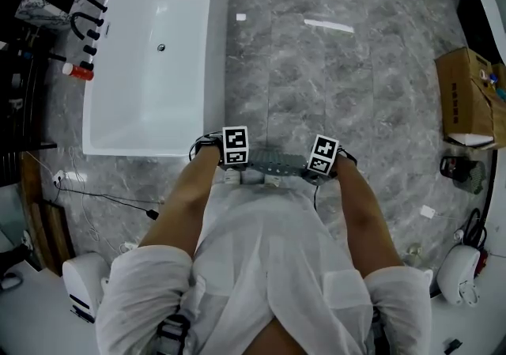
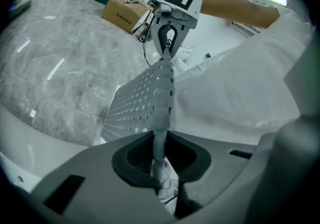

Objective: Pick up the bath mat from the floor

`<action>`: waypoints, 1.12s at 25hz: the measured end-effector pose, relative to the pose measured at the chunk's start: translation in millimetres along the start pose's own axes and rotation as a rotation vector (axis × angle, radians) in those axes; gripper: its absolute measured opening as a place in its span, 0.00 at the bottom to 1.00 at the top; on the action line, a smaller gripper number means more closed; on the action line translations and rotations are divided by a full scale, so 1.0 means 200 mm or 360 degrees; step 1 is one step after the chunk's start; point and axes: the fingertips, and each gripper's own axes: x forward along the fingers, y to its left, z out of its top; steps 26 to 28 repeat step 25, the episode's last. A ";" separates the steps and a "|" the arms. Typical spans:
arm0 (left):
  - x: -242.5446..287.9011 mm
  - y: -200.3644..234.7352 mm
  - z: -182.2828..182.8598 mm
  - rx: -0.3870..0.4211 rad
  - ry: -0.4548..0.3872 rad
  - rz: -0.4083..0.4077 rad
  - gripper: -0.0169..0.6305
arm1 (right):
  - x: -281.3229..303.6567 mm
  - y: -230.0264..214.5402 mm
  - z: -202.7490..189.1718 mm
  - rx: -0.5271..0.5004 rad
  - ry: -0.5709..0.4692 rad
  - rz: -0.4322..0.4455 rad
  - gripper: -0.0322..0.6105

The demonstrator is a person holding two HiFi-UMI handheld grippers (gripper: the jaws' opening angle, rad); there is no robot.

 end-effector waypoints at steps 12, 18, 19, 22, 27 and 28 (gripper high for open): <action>-0.03 0.02 -0.06 -0.0013 -0.0002 -0.0047 0.11 | 0.01 0.01 0.07 -0.0002 0.0003 0.0054 0.13; -0.04 0.04 -0.04 -0.0016 0.0006 -0.0058 0.11 | -0.01 -0.01 0.06 -0.0005 0.0004 0.0055 0.13; -0.04 0.04 -0.04 -0.0015 0.0004 -0.0059 0.11 | -0.01 -0.01 0.06 -0.0005 0.0003 0.0058 0.13; -0.04 0.04 -0.05 -0.0019 0.0000 -0.0063 0.11 | -0.01 -0.01 0.07 -0.0008 0.0004 0.0062 0.13; -0.04 0.04 -0.05 -0.0023 -0.0004 -0.0073 0.11 | 0.00 -0.01 0.07 -0.0011 0.0011 0.0065 0.13; -0.04 0.04 -0.05 -0.0023 -0.0004 -0.0073 0.11 | 0.00 -0.01 0.07 -0.0011 0.0011 0.0065 0.13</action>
